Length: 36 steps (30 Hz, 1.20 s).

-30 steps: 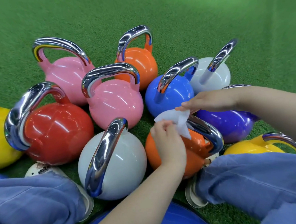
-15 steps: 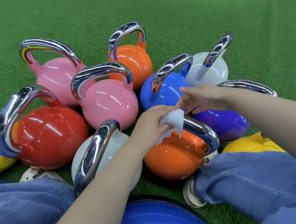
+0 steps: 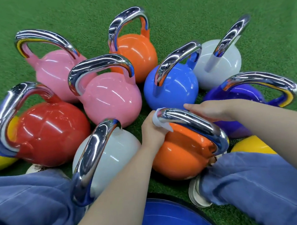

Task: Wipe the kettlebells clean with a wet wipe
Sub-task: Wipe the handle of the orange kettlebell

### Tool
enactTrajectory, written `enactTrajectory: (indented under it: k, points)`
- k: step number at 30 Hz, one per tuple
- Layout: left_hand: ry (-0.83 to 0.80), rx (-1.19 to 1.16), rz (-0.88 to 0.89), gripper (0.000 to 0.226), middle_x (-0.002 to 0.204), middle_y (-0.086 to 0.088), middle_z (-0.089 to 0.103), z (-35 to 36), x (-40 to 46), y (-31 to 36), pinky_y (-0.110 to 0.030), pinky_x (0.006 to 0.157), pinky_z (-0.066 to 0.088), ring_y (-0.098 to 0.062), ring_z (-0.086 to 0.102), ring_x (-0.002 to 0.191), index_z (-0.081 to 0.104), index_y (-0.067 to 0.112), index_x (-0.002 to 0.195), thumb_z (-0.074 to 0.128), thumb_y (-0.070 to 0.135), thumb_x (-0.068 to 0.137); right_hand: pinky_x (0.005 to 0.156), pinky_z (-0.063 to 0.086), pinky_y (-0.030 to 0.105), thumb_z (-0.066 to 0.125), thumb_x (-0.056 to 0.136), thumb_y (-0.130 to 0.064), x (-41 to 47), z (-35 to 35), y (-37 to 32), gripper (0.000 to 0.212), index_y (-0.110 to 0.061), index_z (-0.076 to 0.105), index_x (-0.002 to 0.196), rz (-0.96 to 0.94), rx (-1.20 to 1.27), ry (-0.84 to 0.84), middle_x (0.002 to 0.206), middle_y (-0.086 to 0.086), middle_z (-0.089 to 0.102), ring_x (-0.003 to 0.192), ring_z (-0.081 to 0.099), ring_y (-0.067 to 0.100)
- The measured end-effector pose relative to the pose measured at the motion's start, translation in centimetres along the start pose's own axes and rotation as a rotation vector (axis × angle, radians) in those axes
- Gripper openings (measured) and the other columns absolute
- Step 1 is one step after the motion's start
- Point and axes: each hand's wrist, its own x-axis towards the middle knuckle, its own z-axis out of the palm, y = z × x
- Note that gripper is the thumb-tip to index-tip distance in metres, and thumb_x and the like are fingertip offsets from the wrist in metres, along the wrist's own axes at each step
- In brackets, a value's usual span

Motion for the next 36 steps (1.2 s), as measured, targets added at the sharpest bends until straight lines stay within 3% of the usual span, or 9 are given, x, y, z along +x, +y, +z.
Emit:
enactTrajectory:
  k: [2, 6, 10, 14, 18, 22, 28, 31, 36]
  points:
    - [-0.036, 0.07, -0.022, 0.027, 0.088, 0.006, 0.061, -0.1, 0.3, 0.1, -0.02, 0.074, 0.04, -0.013, 0.058, 0.086, 0.058, 0.026, 0.088, 0.064, 0.01, 0.066, 0.11, 0.034, 0.04, 0.028, 0.093, -0.06, 0.0, -0.2, 0.1, 0.051, -0.027, 0.066, 0.09, 0.002, 0.034, -0.026, 0.11, -0.008, 0.065, 0.112, 0.057, 0.013]
    - [-0.301, -0.069, -0.097, 0.044, 0.07, 0.004, 0.059, -2.0, 0.8, 0.7, -0.02, 0.055, 0.044, -0.007, 0.053, 0.06, 0.059, 0.032, 0.092, 0.064, -0.005, 0.069, 0.111, 0.032, 0.042, 0.026, 0.093, -0.06, 0.1, -0.4, 0.1, 0.05, -0.029, 0.066, 0.09, 0.008, 0.045, -0.046, 0.103, -0.011, 0.065, 0.112, 0.056, 0.013]
    - [-0.493, -0.014, -0.12, 0.033, 0.093, -0.001, 0.061, -3.5, 2.3, 0.9, -0.028, 0.078, 0.048, -0.014, 0.056, 0.084, 0.057, 0.025, 0.107, 0.059, -0.002, 0.086, 0.111, 0.033, 0.04, 0.026, 0.095, -0.057, -0.2, -0.2, 0.1, 0.048, -0.029, 0.065, 0.087, 0.006, 0.056, -0.039, 0.096, -0.013, 0.064, 0.108, 0.056, 0.012]
    - [-0.375, 0.192, -0.01, 0.028, 0.068, 0.007, 0.052, -2.3, 1.7, 1.4, -0.022, 0.06, 0.042, -0.01, 0.044, 0.063, 0.053, 0.021, 0.076, 0.069, -0.001, 0.068, 0.11, 0.033, 0.039, 0.027, 0.095, -0.057, -0.6, 0.1, -0.1, 0.047, -0.029, 0.063, 0.087, 0.011, 0.051, -0.014, 0.097, -0.013, 0.063, 0.109, 0.056, 0.012]
    - [-0.256, 0.389, 0.044, 0.027, 0.058, 0.009, 0.038, -1.2, 1.3, 1.7, -0.012, 0.041, 0.028, -0.013, 0.035, 0.06, 0.035, 0.025, 0.055, 0.054, 0.007, 0.05, 0.109, 0.034, 0.033, 0.027, 0.096, -0.055, -0.8, 0.2, -0.5, 0.045, -0.029, 0.061, 0.081, 0.005, 0.033, 0.008, 0.095, -0.014, 0.06, 0.104, 0.055, 0.01]
    - [-0.022, 0.0, 0.018, 0.049, 0.067, 0.014, 0.054, -0.5, 0.3, 1.0, -0.011, 0.05, 0.043, -0.004, 0.053, 0.062, 0.053, 0.038, 0.069, 0.066, -0.008, 0.057, 0.098, 0.036, 0.024, 0.029, 0.097, -0.051, -1.1, 0.3, -0.6, 0.041, -0.028, 0.058, 0.082, 0.006, 0.034, 0.031, 0.092, -0.013, 0.058, 0.097, 0.054, 0.009]
    - [0.302, -0.073, 0.152, 0.014, 0.072, 0.0, 0.055, 1.5, -0.1, 0.4, -0.007, 0.07, 0.038, 0.0, 0.051, 0.068, 0.055, 0.012, 0.074, 0.066, 0.009, 0.081, 0.095, 0.039, 0.028, 0.034, 0.095, -0.053, -1.4, 0.9, -0.4, 0.043, -0.02, 0.062, 0.101, 0.012, 0.089, 0.059, 0.109, -0.005, 0.06, 0.102, 0.056, 0.014]
    - [0.33, -0.01, 0.12, 0.017, 0.072, 0.004, 0.051, 1.7, 0.3, -0.5, -0.018, 0.07, 0.04, -0.009, 0.044, 0.072, 0.052, 0.018, 0.072, 0.06, 0.014, 0.086, 0.101, 0.038, 0.031, 0.035, 0.092, -0.057, -1.4, 1.2, -0.5, 0.057, -0.015, 0.059, 0.122, 0.001, 0.069, 0.077, 0.125, 0.0, 0.059, 0.112, 0.055, 0.017]
    - [0.198, 0.314, 0.115, 0.008, 0.063, -0.004, 0.051, 0.7, 0.5, -1.4, -0.035, 0.061, 0.039, -0.032, 0.053, 0.071, 0.054, 0.014, 0.068, 0.053, 0.022, 0.067, 0.088, 0.034, 0.025, 0.033, 0.095, -0.053, -1.9, 1.3, -0.7, 0.054, -0.014, 0.056, 0.124, -0.003, 0.072, 0.077, 0.121, 0.0, 0.057, 0.103, 0.051, 0.013]
